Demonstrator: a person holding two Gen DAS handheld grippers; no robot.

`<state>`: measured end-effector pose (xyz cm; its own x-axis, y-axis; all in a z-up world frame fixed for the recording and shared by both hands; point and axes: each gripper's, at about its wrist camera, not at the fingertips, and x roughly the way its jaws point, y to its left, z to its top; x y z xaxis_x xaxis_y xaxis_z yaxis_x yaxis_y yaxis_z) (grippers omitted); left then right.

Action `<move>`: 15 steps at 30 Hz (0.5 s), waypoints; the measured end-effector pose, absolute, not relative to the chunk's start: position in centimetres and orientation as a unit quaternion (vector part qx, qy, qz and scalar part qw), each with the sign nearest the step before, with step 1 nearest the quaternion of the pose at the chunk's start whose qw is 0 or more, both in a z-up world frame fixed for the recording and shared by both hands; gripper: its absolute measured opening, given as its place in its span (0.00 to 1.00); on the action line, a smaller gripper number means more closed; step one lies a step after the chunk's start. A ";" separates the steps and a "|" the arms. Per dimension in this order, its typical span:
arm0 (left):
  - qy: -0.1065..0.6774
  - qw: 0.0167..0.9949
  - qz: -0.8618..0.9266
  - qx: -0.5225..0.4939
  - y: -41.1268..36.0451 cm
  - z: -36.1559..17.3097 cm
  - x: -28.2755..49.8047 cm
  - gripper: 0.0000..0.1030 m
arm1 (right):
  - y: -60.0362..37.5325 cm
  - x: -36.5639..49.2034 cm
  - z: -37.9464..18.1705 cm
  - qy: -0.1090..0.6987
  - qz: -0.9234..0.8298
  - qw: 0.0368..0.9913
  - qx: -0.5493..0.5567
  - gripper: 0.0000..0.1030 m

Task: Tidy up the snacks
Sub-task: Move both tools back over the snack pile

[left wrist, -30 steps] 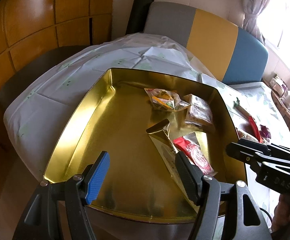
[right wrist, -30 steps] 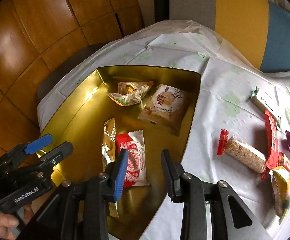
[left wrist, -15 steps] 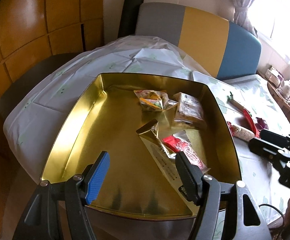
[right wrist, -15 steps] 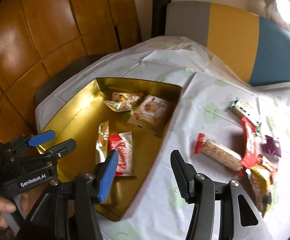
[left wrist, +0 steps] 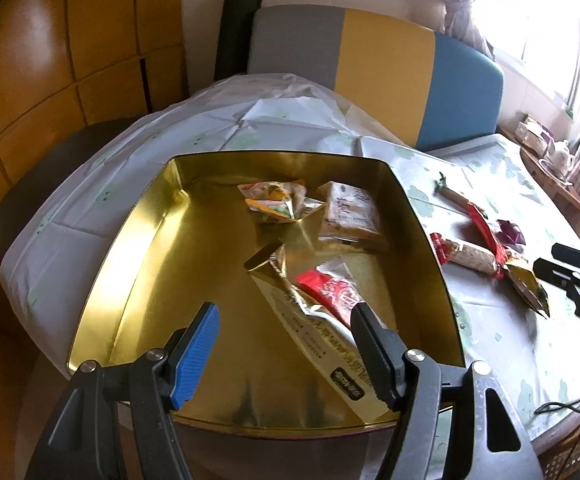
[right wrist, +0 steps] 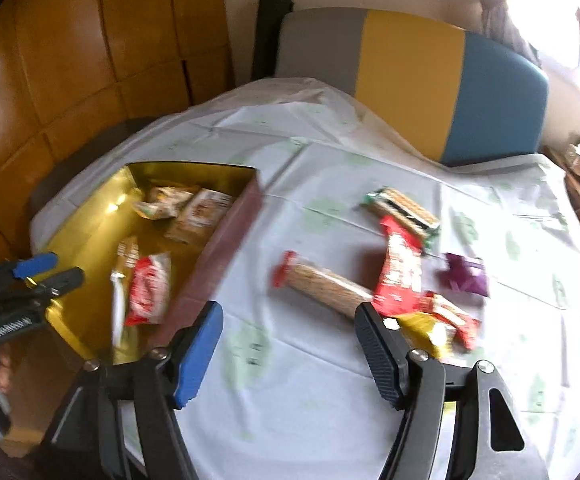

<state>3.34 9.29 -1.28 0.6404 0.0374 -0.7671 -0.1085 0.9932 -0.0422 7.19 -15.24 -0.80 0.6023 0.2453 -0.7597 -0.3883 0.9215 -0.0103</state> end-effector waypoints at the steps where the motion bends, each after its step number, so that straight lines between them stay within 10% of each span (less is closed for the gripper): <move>1: 0.423 0.904 0.036 -0.040 9.1 -1.2 3.4 0.67 | -16.1 7.4 -0.8 0.410 0.169 0.892 -0.093 0.67; 15: 0.422 0.903 -0.079 0.020 2.8 0.9 5.6 0.63 | -33.2 11.6 -2.4 0.431 -0.002 0.902 -0.026 0.80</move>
